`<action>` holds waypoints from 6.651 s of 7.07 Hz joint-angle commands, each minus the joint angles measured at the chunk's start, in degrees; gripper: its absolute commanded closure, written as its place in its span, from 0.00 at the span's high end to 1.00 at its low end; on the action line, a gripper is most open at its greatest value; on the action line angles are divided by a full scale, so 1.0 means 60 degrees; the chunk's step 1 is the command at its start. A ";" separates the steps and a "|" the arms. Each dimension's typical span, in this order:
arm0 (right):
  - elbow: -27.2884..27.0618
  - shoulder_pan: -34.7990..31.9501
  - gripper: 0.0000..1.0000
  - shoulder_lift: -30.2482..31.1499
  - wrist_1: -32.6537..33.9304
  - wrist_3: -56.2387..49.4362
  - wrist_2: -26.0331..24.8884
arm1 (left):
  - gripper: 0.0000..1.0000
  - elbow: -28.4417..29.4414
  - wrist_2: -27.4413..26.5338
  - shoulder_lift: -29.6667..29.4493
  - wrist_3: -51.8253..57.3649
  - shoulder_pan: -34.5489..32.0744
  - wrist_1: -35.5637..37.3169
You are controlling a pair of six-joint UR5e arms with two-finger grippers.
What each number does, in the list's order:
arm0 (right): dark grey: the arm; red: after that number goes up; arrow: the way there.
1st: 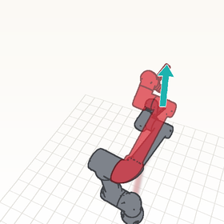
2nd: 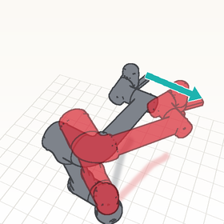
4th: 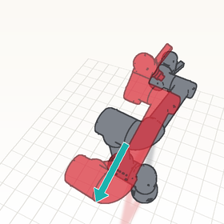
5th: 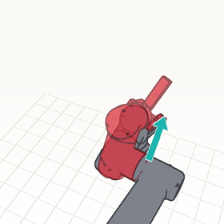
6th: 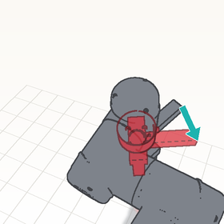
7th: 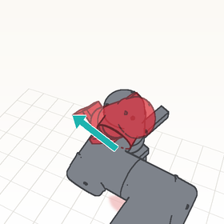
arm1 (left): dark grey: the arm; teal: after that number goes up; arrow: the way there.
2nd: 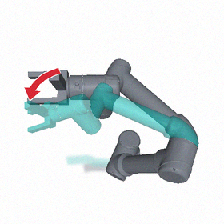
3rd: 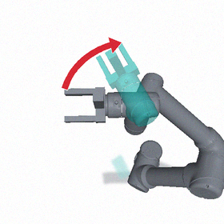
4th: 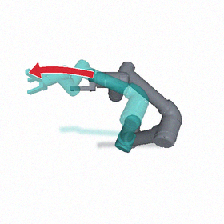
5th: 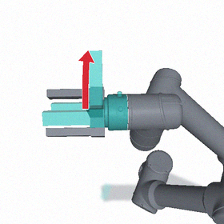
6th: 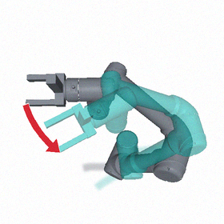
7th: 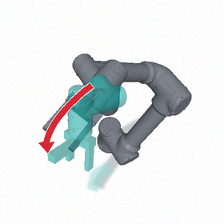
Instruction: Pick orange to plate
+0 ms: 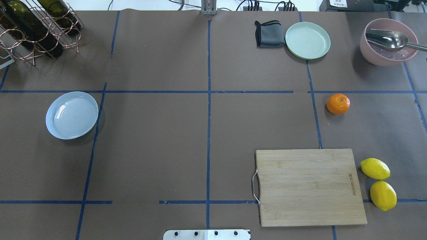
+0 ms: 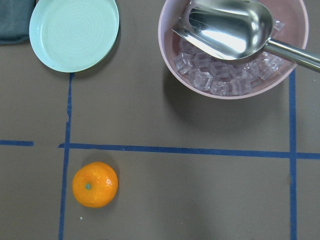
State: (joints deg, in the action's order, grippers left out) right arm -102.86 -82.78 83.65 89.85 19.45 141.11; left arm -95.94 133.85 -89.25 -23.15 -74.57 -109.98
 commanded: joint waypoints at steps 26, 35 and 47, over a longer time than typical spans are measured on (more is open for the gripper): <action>0.0152 0.1141 1.00 -0.0743 -0.1045 0.2515 -0.0373 | 0.00 0.2225 -0.1518 -0.6726 -1.1326 0.5406 -0.0542; 0.0108 0.3330 1.00 -0.0787 -0.1611 0.4250 -0.2152 | 1.00 0.1372 -0.3165 -0.6072 -0.8380 0.5299 -0.1381; 0.2436 0.5169 1.00 -0.1314 -0.2788 0.4404 -0.3713 | 1.00 0.0433 -0.2869 -0.6028 -0.6264 0.3903 0.1162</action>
State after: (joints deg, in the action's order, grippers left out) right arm -88.69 -51.82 75.88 73.14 45.93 118.83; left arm -93.34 116.62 -125.42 -60.73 -51.09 -102.98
